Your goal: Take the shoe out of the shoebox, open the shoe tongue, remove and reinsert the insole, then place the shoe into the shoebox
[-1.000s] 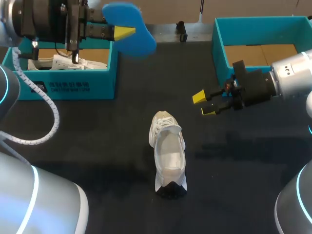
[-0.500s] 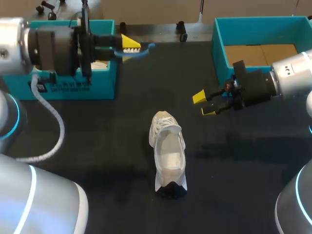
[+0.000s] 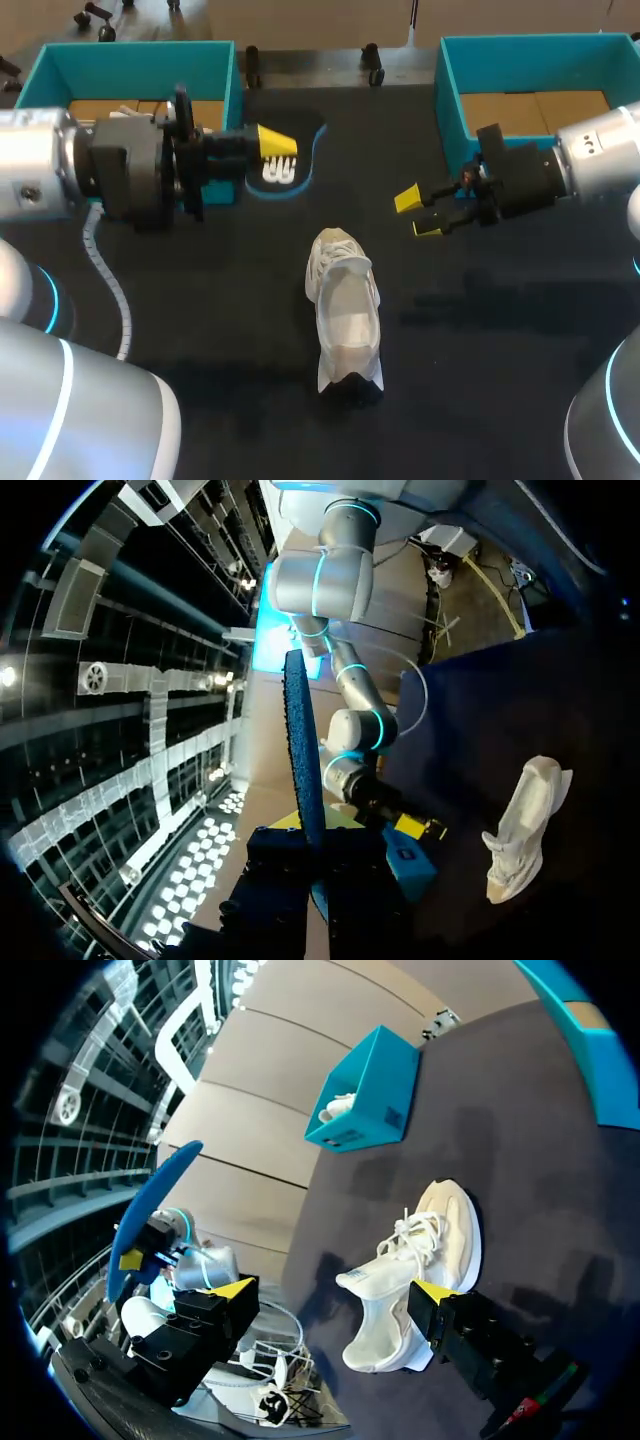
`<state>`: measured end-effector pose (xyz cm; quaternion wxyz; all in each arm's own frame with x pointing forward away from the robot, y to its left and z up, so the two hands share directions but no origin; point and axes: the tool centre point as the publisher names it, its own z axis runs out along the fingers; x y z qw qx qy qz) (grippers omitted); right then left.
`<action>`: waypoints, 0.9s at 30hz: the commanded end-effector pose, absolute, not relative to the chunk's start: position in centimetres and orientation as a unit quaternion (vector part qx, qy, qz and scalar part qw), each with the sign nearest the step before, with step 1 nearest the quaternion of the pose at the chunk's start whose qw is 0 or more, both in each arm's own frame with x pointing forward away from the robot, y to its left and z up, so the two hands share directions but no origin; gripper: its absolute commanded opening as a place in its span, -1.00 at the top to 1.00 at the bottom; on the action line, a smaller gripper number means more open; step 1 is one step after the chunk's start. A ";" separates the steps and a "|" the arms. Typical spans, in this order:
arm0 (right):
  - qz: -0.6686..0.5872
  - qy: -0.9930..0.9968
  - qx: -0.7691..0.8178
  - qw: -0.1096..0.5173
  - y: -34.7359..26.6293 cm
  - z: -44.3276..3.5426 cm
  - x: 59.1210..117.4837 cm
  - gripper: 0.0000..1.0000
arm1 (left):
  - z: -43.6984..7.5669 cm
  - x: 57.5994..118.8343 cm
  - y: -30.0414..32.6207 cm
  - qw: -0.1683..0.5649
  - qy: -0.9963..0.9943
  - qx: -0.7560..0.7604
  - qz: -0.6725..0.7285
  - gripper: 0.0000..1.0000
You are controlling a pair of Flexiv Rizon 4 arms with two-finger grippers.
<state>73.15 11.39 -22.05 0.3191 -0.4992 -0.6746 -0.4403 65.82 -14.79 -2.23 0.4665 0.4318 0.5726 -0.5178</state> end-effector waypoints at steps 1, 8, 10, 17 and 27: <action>-0.441 -0.674 -0.499 0.319 11.5 -22.1 73.1 -1.00 | -3.9 68.0 -15.5 0.501 0.522 0.451 -0.522 1.00; -0.441 -0.674 -0.499 0.319 11.5 -22.1 73.1 -1.00 | -5.5 68.4 -15.0 0.571 0.495 0.502 -0.420 1.00; -0.441 -0.674 -0.499 0.319 11.5 -22.1 73.1 -1.00 | -5.5 68.4 -15.0 0.571 0.495 0.502 -0.420 1.00; -0.441 -0.674 -0.499 0.319 11.5 -22.1 73.1 -1.00 | -5.5 68.4 -15.0 0.571 0.495 0.502 -0.420 1.00; -0.441 -0.674 -0.499 0.319 11.5 -22.1 73.1 -1.00 | -10.5 70.2 -15.9 0.586 0.466 0.523 -0.408 1.00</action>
